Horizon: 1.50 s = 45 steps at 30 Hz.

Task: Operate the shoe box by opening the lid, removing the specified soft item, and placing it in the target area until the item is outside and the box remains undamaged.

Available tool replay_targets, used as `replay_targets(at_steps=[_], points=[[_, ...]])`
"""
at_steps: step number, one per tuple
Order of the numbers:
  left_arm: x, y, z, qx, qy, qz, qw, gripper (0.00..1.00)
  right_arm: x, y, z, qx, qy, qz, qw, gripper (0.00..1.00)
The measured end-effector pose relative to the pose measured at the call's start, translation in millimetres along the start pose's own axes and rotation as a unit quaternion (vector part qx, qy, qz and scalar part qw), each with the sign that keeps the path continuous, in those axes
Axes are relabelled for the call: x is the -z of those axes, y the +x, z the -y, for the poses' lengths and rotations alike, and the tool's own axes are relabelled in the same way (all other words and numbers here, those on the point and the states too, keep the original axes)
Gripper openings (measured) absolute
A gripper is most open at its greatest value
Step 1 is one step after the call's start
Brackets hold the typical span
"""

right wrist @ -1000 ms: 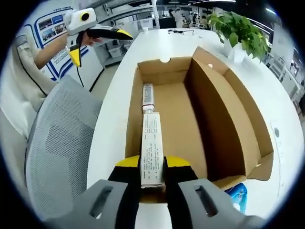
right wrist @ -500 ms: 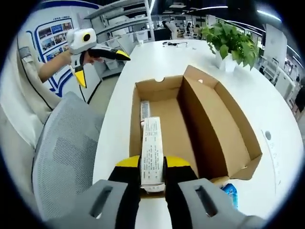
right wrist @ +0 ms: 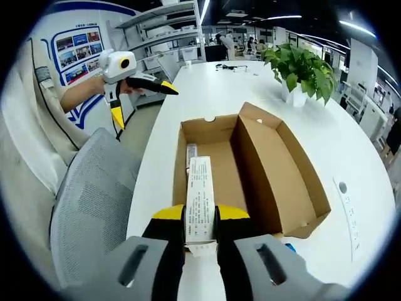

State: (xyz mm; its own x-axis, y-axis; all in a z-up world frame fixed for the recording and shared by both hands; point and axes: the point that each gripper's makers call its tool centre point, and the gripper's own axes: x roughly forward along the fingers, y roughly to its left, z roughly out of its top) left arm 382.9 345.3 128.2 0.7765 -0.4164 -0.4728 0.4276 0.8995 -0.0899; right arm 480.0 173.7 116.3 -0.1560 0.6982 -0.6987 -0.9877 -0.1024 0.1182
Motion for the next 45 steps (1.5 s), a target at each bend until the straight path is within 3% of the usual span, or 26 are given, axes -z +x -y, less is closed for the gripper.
replay_targets(at_steps=[12, 26, 45], points=[[-4.8, 2.5, 1.1, 0.005, 0.004, 0.004, 1.0000, 1.00, 1.5, -29.1, 8.5, 0.010, -0.014, -0.005, 0.9998, 0.15], [-4.6, 4.7, 0.1, 0.006, 0.008, -0.001, 0.9999, 1.00, 12.7, -72.2, 23.3, 0.046, -0.020, -0.013, 0.9987, 0.15], [-3.4, 0.0, -3.9, -0.001, 0.008, -0.004, 1.0000, 1.00, 50.0, -110.4, 58.3, 0.088, -0.009, -0.048, 0.9949, 0.15]])
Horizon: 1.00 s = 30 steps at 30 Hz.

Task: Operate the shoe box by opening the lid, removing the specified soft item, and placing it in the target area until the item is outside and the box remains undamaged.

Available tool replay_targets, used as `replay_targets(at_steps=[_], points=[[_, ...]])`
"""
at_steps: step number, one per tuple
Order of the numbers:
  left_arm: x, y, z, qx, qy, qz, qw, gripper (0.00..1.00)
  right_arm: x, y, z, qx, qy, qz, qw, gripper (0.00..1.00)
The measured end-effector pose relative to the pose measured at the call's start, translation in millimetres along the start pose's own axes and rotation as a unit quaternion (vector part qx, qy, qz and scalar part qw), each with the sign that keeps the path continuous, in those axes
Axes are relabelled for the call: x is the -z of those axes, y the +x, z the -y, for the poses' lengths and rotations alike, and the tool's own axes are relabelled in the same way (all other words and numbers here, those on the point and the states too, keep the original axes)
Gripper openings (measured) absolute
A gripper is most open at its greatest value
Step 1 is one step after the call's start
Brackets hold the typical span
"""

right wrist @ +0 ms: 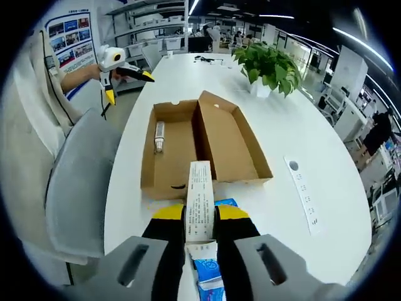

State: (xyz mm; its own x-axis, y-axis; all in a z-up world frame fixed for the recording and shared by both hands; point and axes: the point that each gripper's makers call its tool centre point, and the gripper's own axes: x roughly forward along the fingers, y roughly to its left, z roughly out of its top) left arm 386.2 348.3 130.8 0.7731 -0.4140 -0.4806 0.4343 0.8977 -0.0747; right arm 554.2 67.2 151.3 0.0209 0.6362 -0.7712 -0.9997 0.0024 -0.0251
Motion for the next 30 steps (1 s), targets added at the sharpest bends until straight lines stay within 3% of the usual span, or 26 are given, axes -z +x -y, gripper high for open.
replay_targets(at_steps=[30], points=[[1.1, 5.9, -8.0, -0.004, -0.004, -0.002, 1.0000, 1.00, 82.6, -13.2, 73.2, 0.061, 0.031, -0.072, 0.9951, 0.15]])
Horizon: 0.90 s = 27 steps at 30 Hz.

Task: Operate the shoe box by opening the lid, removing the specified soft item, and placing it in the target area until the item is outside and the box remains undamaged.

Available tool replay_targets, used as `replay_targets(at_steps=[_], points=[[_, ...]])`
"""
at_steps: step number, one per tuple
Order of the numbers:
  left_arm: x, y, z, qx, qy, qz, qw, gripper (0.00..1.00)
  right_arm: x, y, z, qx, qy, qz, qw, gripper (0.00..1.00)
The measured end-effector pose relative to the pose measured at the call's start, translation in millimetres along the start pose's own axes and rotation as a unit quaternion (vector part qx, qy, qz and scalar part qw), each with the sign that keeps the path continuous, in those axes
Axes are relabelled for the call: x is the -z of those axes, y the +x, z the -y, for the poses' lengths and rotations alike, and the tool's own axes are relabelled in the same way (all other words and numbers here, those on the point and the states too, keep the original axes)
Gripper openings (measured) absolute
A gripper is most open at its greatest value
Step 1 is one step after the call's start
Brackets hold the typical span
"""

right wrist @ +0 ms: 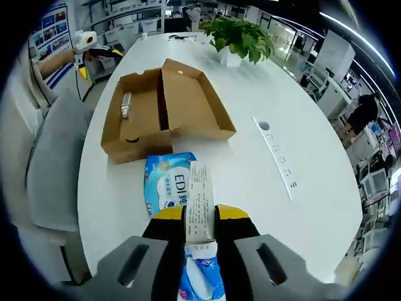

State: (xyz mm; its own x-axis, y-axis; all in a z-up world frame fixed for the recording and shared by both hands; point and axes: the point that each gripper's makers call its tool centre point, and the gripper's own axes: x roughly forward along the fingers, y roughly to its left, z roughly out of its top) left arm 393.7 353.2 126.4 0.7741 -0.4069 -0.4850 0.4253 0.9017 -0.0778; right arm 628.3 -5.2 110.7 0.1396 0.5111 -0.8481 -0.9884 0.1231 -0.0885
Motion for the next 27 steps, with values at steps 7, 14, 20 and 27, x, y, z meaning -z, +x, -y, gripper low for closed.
replay_targets(at_steps=[7, 14, 20, 27], points=[[0.8, -1.6, -5.3, -0.001, 0.000, -0.002, 1.0000, 1.00, 19.5, 9.0, 11.1, 0.002, -0.009, -0.026, 0.9996, 0.15], [2.9, -0.8, -7.9, -0.001, -0.005, -0.004, 1.0000, 1.00, 31.6, 13.8, 22.4, 0.006, 0.000, -0.034, 0.9994, 0.15], [8.7, 2.4, -5.0, 0.005, -0.004, -0.014, 0.9999, 1.00, 35.2, 14.8, 25.2, 0.005, 0.001, -0.038, 0.9993, 0.15], [9.4, 4.9, -6.4, 0.002, -0.006, -0.014, 0.9999, 1.00, 51.0, 21.1, 29.6, 0.008, -0.004, -0.061, 0.9981, 0.15]])
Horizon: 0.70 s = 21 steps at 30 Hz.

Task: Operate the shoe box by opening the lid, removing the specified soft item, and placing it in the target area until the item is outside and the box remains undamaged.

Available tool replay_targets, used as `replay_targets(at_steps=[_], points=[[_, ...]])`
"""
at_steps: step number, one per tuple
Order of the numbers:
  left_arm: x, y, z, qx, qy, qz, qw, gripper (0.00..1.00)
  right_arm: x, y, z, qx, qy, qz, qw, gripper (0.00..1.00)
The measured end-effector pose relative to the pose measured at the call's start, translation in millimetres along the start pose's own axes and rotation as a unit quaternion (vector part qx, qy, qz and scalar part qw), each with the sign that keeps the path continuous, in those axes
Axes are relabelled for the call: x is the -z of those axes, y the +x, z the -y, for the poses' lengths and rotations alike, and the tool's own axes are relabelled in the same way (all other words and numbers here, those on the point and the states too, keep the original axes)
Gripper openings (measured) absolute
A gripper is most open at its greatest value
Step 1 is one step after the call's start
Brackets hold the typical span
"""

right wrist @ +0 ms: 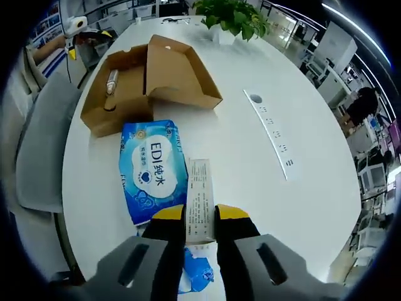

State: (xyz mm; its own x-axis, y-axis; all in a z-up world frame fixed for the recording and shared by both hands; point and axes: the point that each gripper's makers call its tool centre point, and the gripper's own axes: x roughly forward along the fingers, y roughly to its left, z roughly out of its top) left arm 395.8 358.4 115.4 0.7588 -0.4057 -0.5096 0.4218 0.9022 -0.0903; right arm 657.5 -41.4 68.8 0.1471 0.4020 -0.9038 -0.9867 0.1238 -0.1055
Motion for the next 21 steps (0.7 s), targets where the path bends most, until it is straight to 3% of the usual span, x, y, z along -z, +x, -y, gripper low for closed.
replay_targets(at_steps=[10, 14, 21], points=[[5.0, 0.2, -1.4, -0.004, -0.004, -0.007, 1.0000, 0.99, 27.2, 8.3, 7.5, 0.003, -0.009, -0.038, 0.9992, 0.15], [5.8, 0.1, -1.5, -0.004, -0.004, -0.007, 1.0000, 0.99, 31.4, 7.0, 9.3, 0.002, -0.004, -0.039, 0.9992, 0.15], [8.4, 1.3, -1.3, -0.004, -0.005, -0.011, 0.9999, 0.99, 53.8, 9.5, 10.8, 0.000, -0.026, -0.076, 0.9968, 0.15]])
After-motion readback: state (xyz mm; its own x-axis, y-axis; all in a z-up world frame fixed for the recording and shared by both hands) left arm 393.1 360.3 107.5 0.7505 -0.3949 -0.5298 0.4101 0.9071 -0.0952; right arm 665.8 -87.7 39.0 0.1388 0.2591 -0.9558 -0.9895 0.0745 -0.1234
